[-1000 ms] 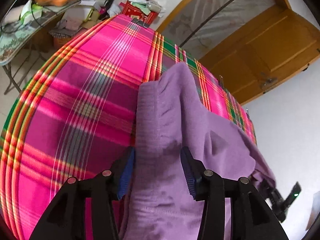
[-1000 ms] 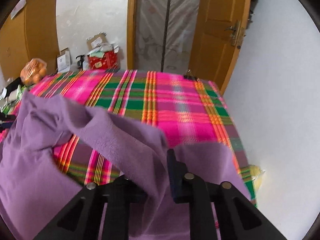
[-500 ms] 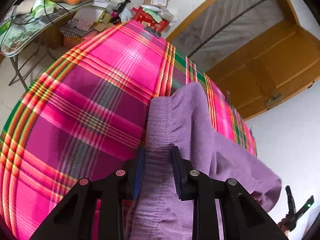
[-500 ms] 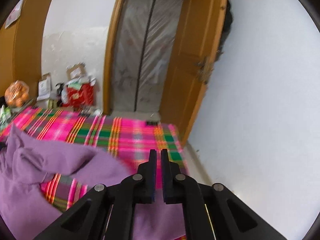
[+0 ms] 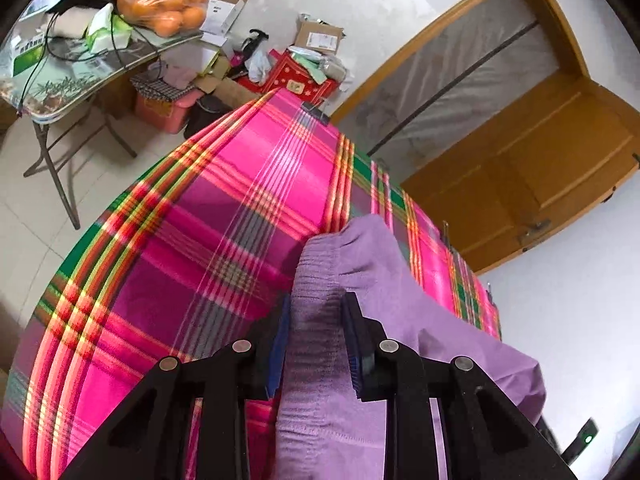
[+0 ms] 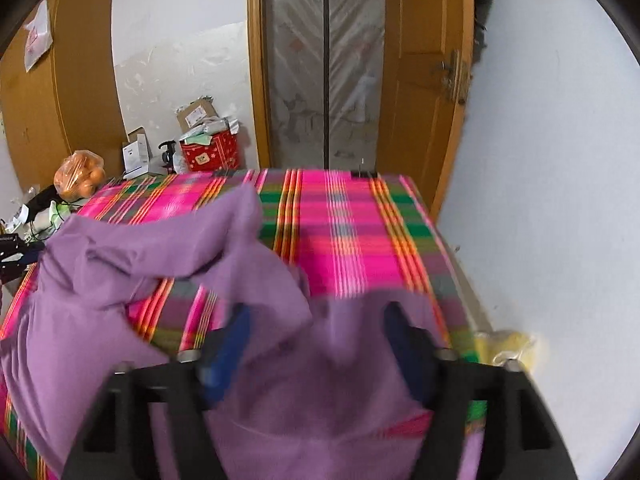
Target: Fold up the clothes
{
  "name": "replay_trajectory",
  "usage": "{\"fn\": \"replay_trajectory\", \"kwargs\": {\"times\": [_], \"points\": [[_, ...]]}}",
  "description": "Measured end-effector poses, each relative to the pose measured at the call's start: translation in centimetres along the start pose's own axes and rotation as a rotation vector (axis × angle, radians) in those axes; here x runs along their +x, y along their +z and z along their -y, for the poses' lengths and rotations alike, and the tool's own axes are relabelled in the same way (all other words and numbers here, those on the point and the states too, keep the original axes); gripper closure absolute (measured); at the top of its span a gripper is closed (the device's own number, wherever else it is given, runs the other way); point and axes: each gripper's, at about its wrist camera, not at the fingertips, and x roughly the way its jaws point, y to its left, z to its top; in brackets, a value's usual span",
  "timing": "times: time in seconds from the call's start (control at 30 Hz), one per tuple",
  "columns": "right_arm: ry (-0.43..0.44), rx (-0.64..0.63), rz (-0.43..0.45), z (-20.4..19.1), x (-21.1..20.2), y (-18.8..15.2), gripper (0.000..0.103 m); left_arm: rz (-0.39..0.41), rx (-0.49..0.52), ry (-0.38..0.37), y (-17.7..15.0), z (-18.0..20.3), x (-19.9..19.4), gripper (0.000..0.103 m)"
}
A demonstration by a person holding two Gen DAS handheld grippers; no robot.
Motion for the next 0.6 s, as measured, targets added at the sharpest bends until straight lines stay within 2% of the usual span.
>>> {"fn": "replay_trajectory", "kwargs": {"times": [0.07, 0.13, 0.23, 0.3, 0.43, 0.47, 0.5, 0.53, 0.6], "points": [[0.005, -0.005, -0.03, 0.0, 0.1, -1.3, 0.031, -0.001, -0.001, 0.0, -0.1, -0.1, 0.2, 0.076], [0.022, 0.003, -0.003, 0.0, -0.6, -2.2, 0.031, 0.0, 0.002, 0.0, -0.2, 0.0, 0.3, 0.076], [0.094, 0.03, 0.064, 0.0, -2.0, -3.3, 0.031, 0.003, 0.008, -0.001, -0.3, 0.0, 0.1, 0.076], [0.136, 0.008, 0.064, -0.4, -2.0, -3.9, 0.031, 0.006, 0.01, -0.002, -0.4, -0.1, -0.2, 0.076], [0.08, -0.044, -0.01, -1.2, 0.1, -3.6, 0.032, 0.02, 0.008, -0.005, -0.4, 0.1, -0.9, 0.076], [0.089, -0.041, -0.033, -1.3, 0.6, -3.6, 0.038, 0.027, 0.01, -0.006, -0.4, 0.2, -1.2, 0.076], [0.073, -0.051, -0.045, -1.4, 1.0, -3.6, 0.05, 0.033, 0.012, -0.007, -0.4, 0.3, -1.4, 0.076], [0.041, -0.069, -0.055, -1.4, 1.3, -3.5, 0.057, 0.039, 0.013, -0.008, -0.4, 0.3, -1.6, 0.076], [-0.004, -0.1, -0.049, -1.4, 1.5, -3.2, 0.088, 0.049, 0.014, -0.007, -0.4, 0.3, -2.0, 0.076]]}}
